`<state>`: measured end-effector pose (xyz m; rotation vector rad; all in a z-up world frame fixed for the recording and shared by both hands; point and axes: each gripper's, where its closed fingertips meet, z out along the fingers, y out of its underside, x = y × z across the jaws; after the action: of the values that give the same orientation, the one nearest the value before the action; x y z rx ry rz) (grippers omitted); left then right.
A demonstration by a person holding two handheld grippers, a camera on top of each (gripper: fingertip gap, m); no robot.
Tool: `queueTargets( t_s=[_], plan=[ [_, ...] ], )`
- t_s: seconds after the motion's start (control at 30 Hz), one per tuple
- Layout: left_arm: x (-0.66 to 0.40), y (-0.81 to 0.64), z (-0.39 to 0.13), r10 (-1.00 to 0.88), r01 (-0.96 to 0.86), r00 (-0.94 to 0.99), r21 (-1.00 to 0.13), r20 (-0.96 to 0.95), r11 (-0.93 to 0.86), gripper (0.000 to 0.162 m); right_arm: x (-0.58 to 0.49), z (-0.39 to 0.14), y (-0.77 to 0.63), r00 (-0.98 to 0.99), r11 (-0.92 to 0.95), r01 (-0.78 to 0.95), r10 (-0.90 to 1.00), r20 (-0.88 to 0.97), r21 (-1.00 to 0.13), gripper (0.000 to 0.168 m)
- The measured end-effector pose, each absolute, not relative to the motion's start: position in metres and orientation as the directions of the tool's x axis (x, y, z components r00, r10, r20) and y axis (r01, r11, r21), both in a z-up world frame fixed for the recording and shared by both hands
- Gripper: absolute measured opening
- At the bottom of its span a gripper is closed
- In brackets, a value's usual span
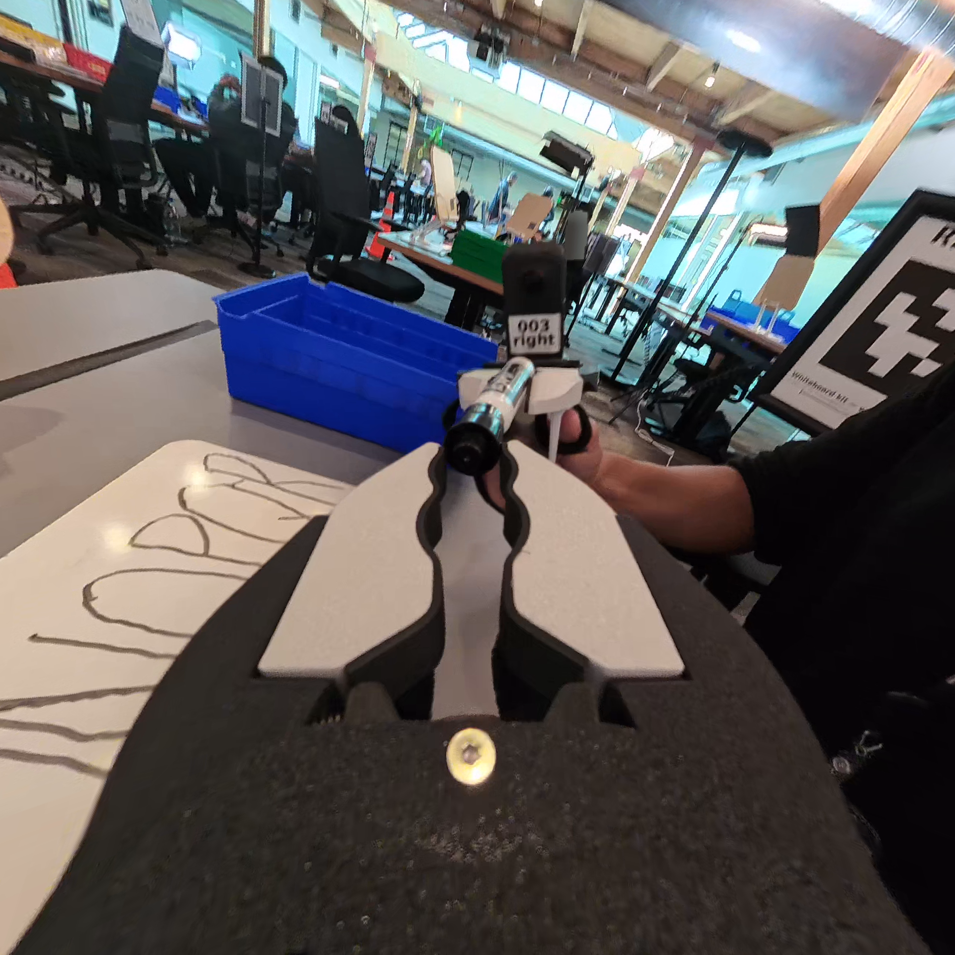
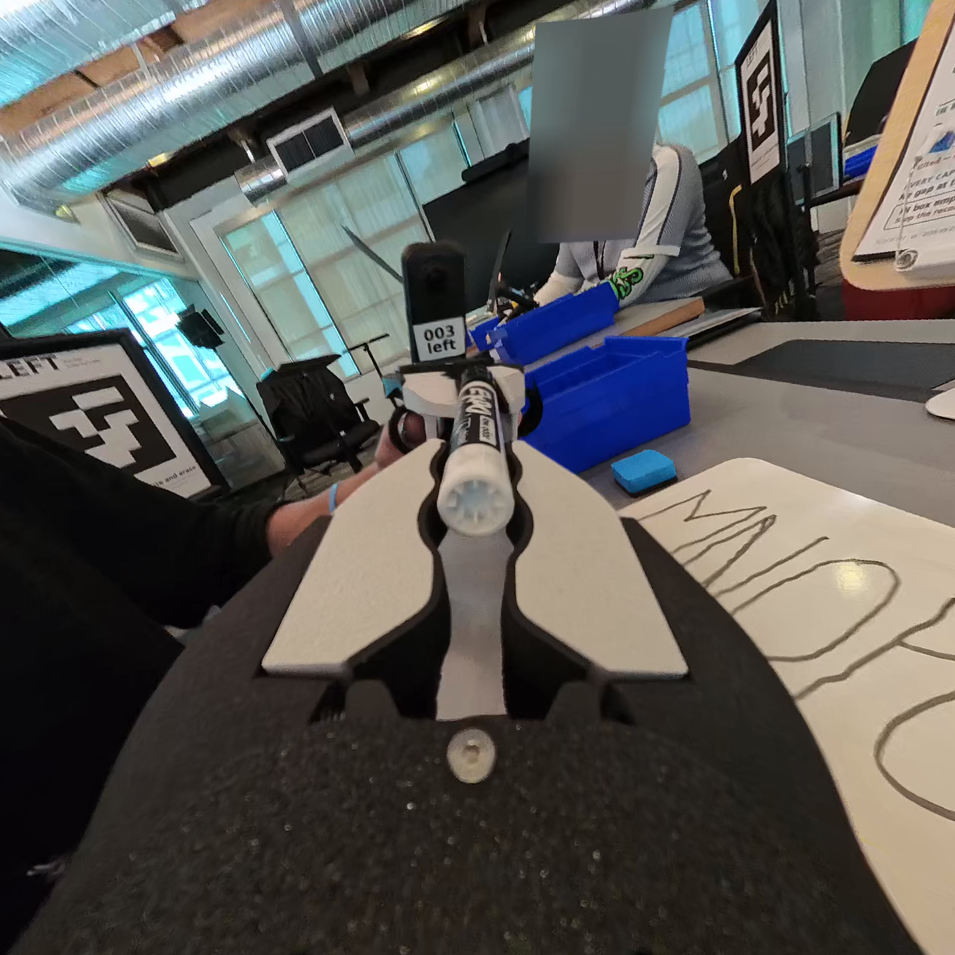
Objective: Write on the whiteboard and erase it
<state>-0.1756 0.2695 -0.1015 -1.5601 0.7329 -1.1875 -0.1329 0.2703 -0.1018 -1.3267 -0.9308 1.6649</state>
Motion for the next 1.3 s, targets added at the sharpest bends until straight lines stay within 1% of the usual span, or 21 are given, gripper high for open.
queueTargets(
  t_s=[0.07,0.17,0.3,0.37,0.47,0.6,0.67,0.77,0.87,1.03,1.2,1.23,1.3],
  plan=[
    [-0.175,0.269,-0.108,-0.878,0.076,0.342,-0.941,0.336,-0.330,0.019,-0.132,-0.106,0.270,-0.115,-0.387,-0.105,0.920,-0.376,-0.916,0.020],
    [-0.176,0.269,-0.113,-0.874,0.078,0.335,-0.935,0.352,-0.347,0.019,-0.132,-0.112,0.270,-0.120,-0.412,-0.094,0.908,-0.401,-0.906,0.019],
    [-0.176,0.267,-0.125,-0.874,0.012,0.348,-0.934,0.340,-0.358,0.019,-0.133,-0.121,0.269,-0.117,-0.409,-0.063,0.909,-0.400,-0.910,0.020],
    [-0.176,0.266,-0.125,-0.873,0.022,0.325,-0.926,0.364,-0.378,0.018,-0.133,-0.122,0.269,-0.128,-0.421,-0.064,0.903,-0.411,-0.905,0.020],
    [-0.178,0.259,-0.141,-0.884,-0.101,0.313,-0.913,0.348,-0.395,0.018,-0.134,-0.131,0.266,-0.144,-0.424,-0.008,0.897,-0.419,-0.905,0.019],
    [-0.181,0.252,-0.150,-0.892,-0.162,0.295,-0.903,0.342,-0.399,0.018,-0.137,-0.138,0.261,-0.164,-0.430,0.038,0.888,-0.430,-0.902,0.019],
    [-0.183,0.248,-0.163,-0.898,-0.252,0.304,-0.883,0.317,-0.397,0.018,-0.138,-0.145,0.259,-0.158,-0.414,0.086,0.892,-0.423,-0.906,0.019],
    [-0.185,0.244,-0.169,-0.904,-0.305,0.304,-0.868,0.301,-0.391,0.017,-0.140,-0.149,0.256,-0.158,-0.404,0.117,0.894,-0.418,-0.907,0.019],
    [-0.188,0.241,-0.184,-0.910,-0.416,0.327,-0.827,0.253,-0.379,0.017,-0.141,-0.159,0.254,-0.150,-0.391,0.163,0.898,-0.414,-0.906,0.019],
    [-0.190,0.241,-0.189,-0.911,-0.433,0.329,-0.818,0.248,-0.379,0.017,-0.144,-0.164,0.254,-0.154,-0.400,0.179,0.891,-0.427,-0.899,0.019],
    [-0.191,0.242,-0.183,-0.913,-0.407,0.322,-0.834,0.250,-0.373,0.018,-0.145,-0.163,0.254,-0.168,-0.424,0.155,0.879,-0.447,-0.892,0.019],
    [-0.191,0.243,-0.180,-0.912,-0.395,0.332,-0.842,0.242,-0.367,0.018,-0.145,-0.161,0.255,-0.169,-0.425,0.140,0.880,-0.444,-0.895,0.019],
    [-0.188,0.246,-0.162,-0.907,-0.297,0.324,-0.881,0.270,-0.368,0.019,-0.143,-0.150,0.258,-0.202,-0.467,0.074,0.858,-0.472,-0.881,0.019]
  ],
)
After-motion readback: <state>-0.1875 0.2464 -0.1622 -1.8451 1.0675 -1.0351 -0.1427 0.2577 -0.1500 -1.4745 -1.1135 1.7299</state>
